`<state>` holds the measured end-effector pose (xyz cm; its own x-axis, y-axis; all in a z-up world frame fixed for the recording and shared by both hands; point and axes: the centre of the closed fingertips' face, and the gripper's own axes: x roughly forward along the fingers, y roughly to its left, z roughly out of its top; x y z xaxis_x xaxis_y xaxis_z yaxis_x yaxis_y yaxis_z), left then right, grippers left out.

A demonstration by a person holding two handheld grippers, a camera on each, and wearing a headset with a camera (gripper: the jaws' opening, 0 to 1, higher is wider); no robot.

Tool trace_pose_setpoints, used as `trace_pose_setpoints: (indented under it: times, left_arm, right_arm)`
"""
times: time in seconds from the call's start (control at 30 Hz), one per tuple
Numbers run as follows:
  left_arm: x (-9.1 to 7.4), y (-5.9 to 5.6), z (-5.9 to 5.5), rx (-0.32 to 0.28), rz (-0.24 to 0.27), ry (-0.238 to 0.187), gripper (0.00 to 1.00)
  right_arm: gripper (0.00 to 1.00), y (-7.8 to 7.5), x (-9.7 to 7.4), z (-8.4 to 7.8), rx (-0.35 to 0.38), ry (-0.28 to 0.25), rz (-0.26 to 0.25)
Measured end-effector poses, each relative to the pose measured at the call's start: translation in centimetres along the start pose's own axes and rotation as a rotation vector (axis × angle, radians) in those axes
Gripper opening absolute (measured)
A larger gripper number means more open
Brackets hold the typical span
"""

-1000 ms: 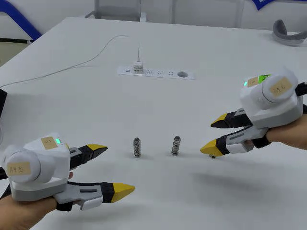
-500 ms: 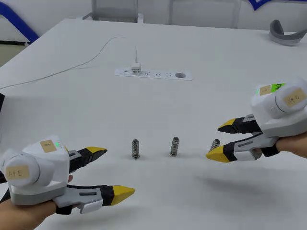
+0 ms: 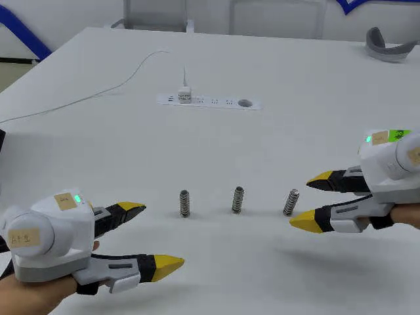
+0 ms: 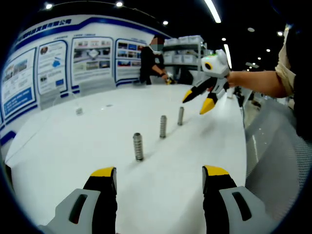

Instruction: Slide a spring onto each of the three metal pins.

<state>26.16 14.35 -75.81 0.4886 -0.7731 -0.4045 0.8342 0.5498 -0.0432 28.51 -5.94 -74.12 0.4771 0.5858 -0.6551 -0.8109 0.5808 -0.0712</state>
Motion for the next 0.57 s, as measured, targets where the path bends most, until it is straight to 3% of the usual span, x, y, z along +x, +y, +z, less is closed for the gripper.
trace_pose_setpoints:
  times: [0.57]
  left_arm:
    - [-0.4, 0.0, -0.5, -0.012, 0.005, -0.001, 0.73]
  right_arm:
    - [0.54, 0.6, -0.4, -1.1, 0.046, -0.035, -0.028]
